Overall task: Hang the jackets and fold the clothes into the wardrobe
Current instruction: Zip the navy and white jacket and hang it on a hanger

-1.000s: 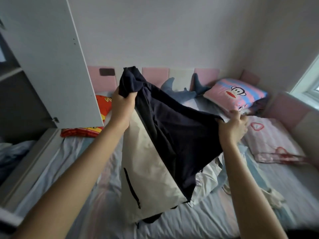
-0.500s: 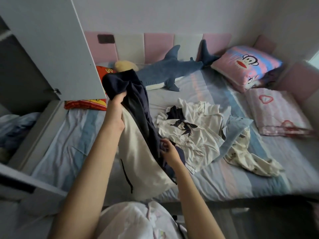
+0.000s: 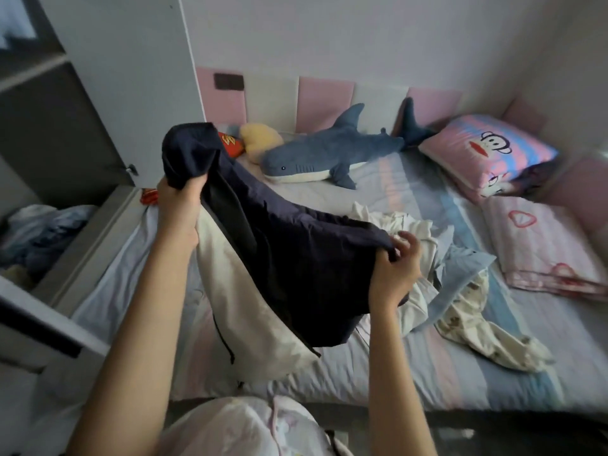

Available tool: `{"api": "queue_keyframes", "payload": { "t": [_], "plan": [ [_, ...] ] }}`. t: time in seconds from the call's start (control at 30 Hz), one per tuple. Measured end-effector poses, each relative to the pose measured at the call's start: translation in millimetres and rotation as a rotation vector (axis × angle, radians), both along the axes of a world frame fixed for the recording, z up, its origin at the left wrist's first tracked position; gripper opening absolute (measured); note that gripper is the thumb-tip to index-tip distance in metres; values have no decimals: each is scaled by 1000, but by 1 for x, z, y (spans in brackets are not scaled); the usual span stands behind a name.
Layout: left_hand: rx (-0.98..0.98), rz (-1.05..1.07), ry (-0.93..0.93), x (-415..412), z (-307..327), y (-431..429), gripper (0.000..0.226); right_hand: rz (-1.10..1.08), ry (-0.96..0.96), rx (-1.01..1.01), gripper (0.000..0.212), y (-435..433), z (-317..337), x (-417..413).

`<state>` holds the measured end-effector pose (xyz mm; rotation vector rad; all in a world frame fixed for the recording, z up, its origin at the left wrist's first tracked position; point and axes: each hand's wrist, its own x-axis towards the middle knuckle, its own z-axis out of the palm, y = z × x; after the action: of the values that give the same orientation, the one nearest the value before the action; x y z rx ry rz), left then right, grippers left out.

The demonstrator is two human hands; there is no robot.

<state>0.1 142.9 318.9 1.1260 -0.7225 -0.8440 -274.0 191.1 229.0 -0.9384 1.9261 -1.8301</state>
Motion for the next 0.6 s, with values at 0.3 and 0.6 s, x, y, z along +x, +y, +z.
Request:
{"api": "queue_keyframes", "payload": {
  "t": [0.3,0.6],
  "plan": [
    [-16,70,-314,0,-7,0,13,67,174,378,22,2,-19,-18],
    [-126,46,-541,3,71,-2,31,694,-40,341,24,-23,86,10]
  ]
}}
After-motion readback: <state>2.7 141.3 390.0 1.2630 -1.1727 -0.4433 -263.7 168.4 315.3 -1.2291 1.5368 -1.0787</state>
